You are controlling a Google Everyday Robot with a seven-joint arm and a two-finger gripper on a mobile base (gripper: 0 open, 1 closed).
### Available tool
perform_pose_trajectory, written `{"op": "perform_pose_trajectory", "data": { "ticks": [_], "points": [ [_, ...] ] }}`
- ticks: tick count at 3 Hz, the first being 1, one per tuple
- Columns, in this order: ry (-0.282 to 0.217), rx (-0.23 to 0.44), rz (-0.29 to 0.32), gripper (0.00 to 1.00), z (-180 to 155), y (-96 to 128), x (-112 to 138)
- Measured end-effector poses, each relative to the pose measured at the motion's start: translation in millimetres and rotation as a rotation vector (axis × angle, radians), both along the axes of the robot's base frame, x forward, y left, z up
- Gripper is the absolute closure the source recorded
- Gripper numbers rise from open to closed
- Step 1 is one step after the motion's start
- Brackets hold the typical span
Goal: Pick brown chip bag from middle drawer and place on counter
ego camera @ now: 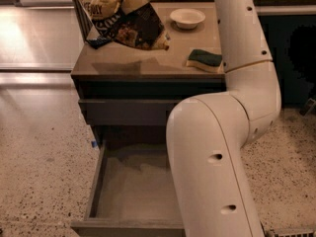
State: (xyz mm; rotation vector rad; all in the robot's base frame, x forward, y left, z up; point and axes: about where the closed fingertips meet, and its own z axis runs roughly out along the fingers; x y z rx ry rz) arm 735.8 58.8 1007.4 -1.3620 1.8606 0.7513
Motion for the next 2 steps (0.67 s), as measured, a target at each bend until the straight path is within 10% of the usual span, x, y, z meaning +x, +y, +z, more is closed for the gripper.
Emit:
{"op": "perform_pose_trajectory", "data": {
  "ticks": [2],
  "points": [
    [-0.084,0.000,0.023,1.00,36.6,9.5,-12.2]
  ]
}}
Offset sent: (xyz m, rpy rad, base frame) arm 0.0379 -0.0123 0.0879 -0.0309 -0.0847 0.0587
